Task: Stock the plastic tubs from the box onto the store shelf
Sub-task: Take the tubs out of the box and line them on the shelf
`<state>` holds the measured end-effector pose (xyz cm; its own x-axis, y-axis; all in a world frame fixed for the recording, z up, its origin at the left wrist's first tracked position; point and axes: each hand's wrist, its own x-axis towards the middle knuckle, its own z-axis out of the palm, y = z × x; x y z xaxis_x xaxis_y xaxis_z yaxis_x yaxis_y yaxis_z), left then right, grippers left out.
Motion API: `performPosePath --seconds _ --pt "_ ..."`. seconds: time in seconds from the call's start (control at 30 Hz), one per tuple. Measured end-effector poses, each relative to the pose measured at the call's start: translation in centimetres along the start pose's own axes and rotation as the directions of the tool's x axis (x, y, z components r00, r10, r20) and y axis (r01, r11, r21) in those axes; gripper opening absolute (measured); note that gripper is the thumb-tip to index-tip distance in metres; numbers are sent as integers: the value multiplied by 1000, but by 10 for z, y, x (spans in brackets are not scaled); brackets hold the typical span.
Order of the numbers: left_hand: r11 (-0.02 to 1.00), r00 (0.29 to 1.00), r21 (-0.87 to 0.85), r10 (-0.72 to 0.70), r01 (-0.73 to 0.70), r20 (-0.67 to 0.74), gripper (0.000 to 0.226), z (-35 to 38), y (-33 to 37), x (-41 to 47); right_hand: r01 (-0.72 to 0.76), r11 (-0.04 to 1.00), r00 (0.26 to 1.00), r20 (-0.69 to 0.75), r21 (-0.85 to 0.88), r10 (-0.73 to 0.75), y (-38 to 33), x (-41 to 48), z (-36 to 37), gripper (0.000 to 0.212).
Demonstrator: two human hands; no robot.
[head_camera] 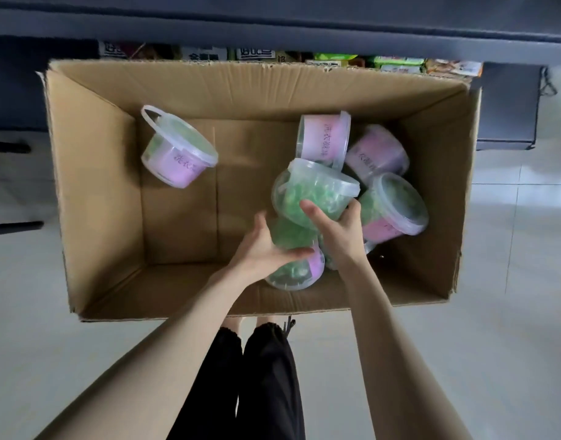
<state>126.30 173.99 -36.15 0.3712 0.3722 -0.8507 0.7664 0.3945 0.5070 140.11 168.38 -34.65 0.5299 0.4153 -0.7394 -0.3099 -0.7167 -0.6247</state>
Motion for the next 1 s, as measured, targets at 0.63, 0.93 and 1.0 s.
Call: performPosePath --seconds 0.63,0.93,1.0 --pt "693 907 -711 -218 -116 -360 77 -70 -8 -126 -96 971 982 179 220 57 -28 -95 -5 125" --pt "769 864 -480 181 -423 -470 89 -113 79 -273 67 891 896 366 450 -252 -155 -205 -34 63" --pt "746 817 -426 270 -512 -510 87 -126 101 -309 144 879 864 375 455 -336 -192 -239 -40 65"
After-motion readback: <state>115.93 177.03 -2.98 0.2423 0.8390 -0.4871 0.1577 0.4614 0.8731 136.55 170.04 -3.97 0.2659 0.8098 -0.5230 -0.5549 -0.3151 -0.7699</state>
